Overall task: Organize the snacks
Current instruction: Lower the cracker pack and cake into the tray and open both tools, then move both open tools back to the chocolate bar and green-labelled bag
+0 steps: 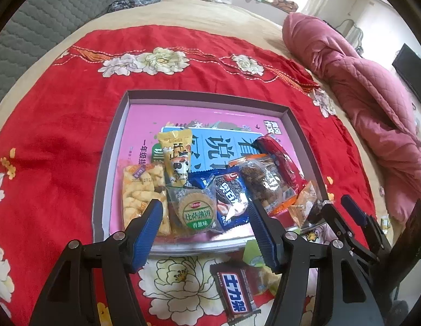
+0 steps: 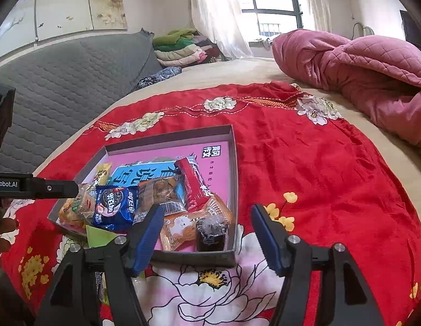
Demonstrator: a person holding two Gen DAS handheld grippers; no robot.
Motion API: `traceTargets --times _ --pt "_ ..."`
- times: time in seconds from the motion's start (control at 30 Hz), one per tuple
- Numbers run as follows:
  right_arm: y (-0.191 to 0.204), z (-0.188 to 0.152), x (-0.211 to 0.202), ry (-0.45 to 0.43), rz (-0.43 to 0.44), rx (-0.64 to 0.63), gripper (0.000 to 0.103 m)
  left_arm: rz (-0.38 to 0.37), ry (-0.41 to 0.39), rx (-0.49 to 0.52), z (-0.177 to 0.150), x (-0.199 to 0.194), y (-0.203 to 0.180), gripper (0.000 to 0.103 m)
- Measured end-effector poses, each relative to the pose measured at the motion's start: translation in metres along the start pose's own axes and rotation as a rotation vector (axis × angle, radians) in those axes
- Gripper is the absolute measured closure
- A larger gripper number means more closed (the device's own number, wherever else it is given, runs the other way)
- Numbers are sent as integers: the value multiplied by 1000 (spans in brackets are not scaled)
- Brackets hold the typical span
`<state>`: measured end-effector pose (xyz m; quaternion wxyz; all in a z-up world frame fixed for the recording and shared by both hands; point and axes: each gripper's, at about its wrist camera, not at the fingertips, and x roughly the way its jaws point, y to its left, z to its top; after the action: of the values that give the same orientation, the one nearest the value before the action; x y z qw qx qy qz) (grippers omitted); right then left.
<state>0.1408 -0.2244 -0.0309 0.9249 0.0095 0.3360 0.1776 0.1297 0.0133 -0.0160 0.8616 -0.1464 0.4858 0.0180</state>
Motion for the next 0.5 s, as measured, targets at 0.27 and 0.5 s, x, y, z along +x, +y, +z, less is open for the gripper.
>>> traceTargets --times 0.27,0.5 --pt "9 0 -11 -12 17 -16 34 -5 -9 4 -5 -14 0 36" --pt "24 -6 -26 44 95 -15 28 -19 44 13 -27 -18 2 36"
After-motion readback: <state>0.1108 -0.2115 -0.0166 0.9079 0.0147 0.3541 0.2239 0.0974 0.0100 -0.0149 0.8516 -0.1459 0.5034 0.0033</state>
